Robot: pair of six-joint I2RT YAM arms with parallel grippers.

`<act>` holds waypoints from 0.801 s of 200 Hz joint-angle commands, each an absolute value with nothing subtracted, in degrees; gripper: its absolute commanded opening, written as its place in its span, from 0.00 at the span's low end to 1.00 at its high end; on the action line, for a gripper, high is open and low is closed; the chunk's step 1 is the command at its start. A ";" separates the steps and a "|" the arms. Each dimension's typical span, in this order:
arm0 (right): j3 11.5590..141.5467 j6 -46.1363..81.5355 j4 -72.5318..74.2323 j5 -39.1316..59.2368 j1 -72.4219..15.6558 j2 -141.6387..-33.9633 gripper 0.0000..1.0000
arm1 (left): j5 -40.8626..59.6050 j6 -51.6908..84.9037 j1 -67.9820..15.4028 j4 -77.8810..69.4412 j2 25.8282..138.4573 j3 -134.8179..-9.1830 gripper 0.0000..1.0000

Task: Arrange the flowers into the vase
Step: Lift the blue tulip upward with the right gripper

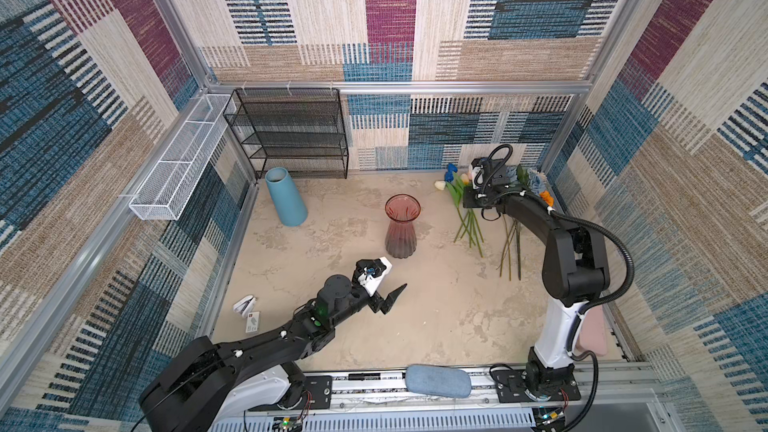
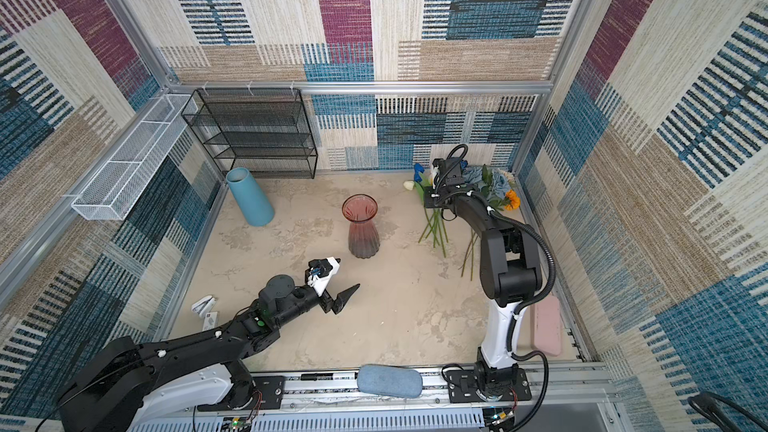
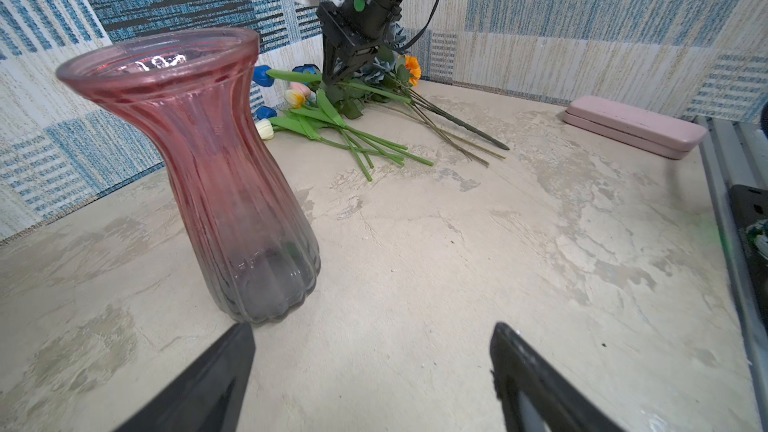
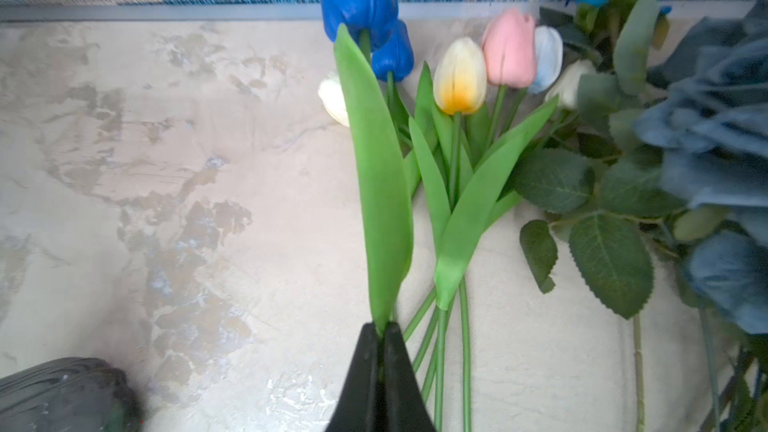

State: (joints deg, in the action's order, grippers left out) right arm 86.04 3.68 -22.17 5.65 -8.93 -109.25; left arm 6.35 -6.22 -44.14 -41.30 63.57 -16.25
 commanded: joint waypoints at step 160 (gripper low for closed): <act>51.73 26.76 61.96 42.81 -16.09 -80.43 0.00 | 5.63 -7.51 -44.12 -44.65 59.17 -13.16 0.92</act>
